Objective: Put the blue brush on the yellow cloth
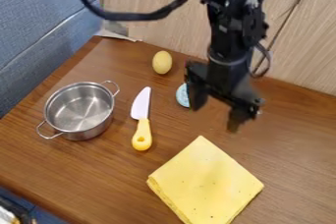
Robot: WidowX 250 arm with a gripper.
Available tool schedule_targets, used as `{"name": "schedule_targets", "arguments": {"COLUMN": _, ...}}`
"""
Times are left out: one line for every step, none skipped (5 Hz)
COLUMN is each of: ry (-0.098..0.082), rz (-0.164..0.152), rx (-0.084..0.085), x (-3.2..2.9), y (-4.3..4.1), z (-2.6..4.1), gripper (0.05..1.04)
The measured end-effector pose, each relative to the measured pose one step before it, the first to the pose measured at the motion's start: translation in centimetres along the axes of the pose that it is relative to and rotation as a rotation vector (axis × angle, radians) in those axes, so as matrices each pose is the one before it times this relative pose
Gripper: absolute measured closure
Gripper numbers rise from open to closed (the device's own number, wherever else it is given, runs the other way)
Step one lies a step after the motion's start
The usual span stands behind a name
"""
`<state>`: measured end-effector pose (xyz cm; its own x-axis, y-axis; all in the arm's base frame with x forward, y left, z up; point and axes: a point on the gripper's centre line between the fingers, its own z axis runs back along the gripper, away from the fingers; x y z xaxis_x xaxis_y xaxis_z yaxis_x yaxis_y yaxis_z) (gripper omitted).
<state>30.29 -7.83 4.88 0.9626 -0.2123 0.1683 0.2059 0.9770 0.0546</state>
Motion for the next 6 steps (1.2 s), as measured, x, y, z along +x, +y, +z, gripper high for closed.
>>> {"name": "schedule_targets", "arguments": {"ry": -0.0096, "rz": 0.0939, "rx": 0.0471, "x": 1.343, "y": 2.893, "z": -0.399, "gripper": 0.084}}
{"name": "schedule_targets", "arguments": {"ry": 0.0263, "rz": 0.0906, "rx": 0.0300, "x": 0.877, "y": 2.470, "z": -1.366, "gripper": 0.084}}
{"name": "schedule_targets", "arguments": {"ry": 0.0270, "rz": 0.0705, "rx": 0.0140, "x": 1.187, "y": 1.899, "z": -1.458, "gripper": 0.084}}
{"name": "schedule_targets", "arguments": {"ry": 0.0222, "rz": 0.0288, "rx": 0.0007, "x": 1.071, "y": 0.574, "z": -1.833, "gripper": 0.083}}
{"name": "schedule_targets", "arguments": {"ry": 0.0091, "rz": 0.0021, "rx": -0.0339, "x": 0.493, "y": -0.725, "z": -1.386, "gripper": 0.083}}
{"name": "schedule_targets", "arguments": {"ry": -0.0179, "rz": -0.0181, "rx": -0.0295, "x": 0.416, "y": -0.485, "z": 0.036, "gripper": 0.083}}
